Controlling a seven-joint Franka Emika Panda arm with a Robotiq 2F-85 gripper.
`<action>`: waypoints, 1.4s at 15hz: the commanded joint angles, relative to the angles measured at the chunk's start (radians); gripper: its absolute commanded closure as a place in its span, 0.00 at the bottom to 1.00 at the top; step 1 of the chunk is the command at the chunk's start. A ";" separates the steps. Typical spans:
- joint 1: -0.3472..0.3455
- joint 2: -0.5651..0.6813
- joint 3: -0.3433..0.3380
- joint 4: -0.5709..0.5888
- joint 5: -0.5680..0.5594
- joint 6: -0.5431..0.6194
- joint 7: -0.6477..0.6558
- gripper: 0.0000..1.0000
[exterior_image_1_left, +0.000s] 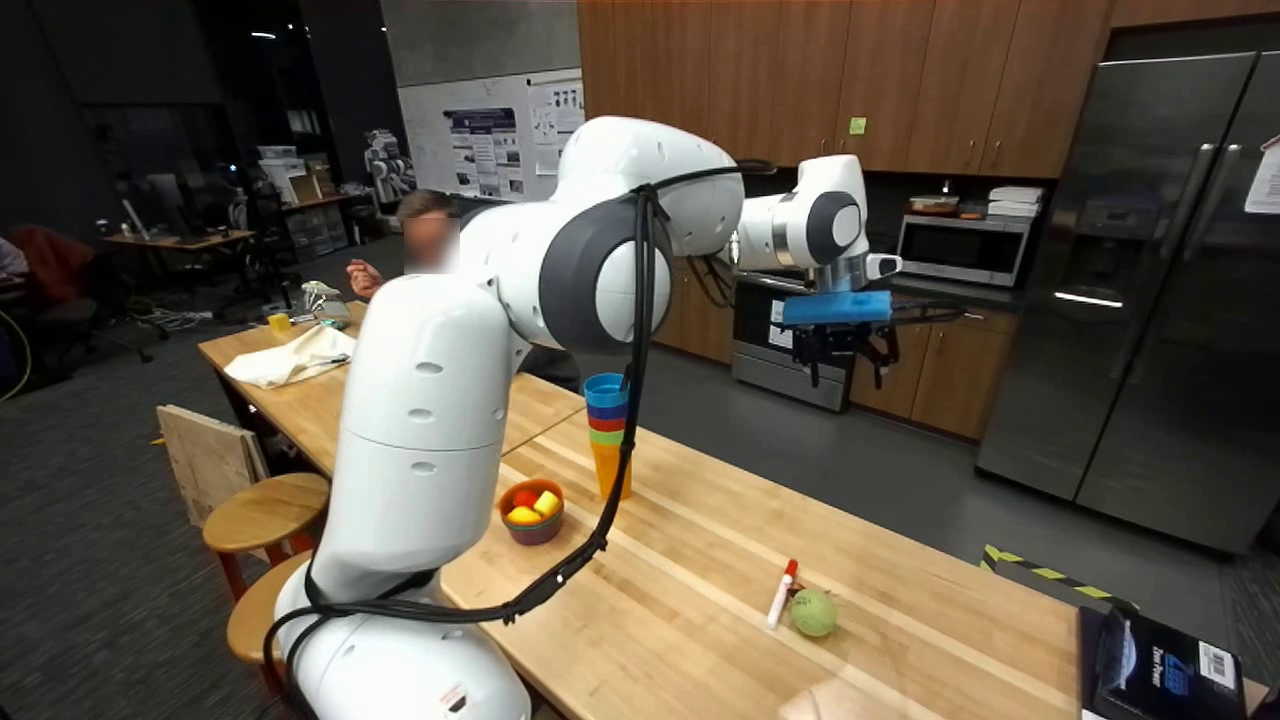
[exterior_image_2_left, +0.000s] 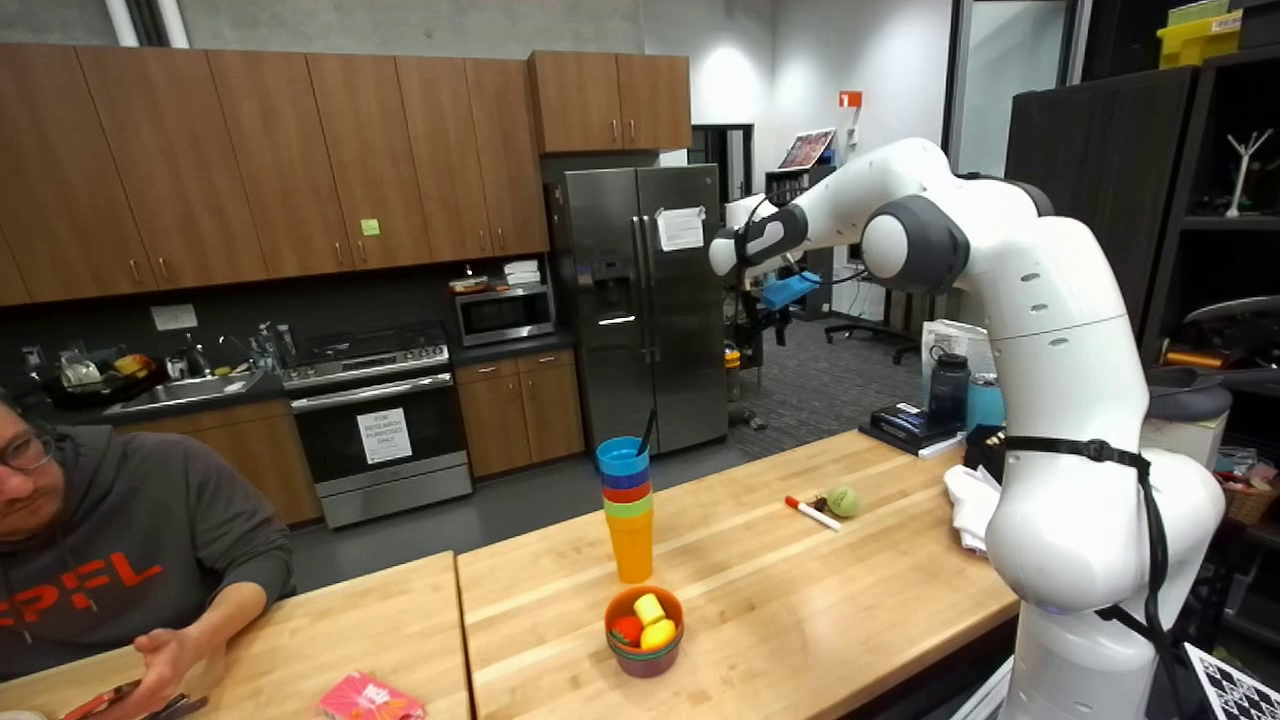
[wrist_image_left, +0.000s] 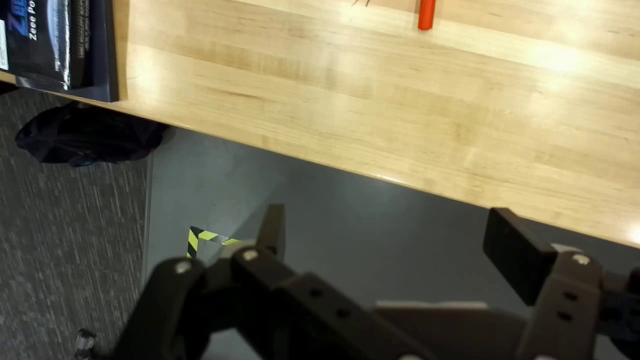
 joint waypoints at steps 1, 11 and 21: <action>-0.016 0.093 -0.007 0.095 -0.016 -0.008 0.009 0.00; -0.062 0.251 -0.018 0.238 -0.017 0.000 0.008 0.00; -0.056 0.239 -0.009 0.221 -0.024 0.032 0.002 0.00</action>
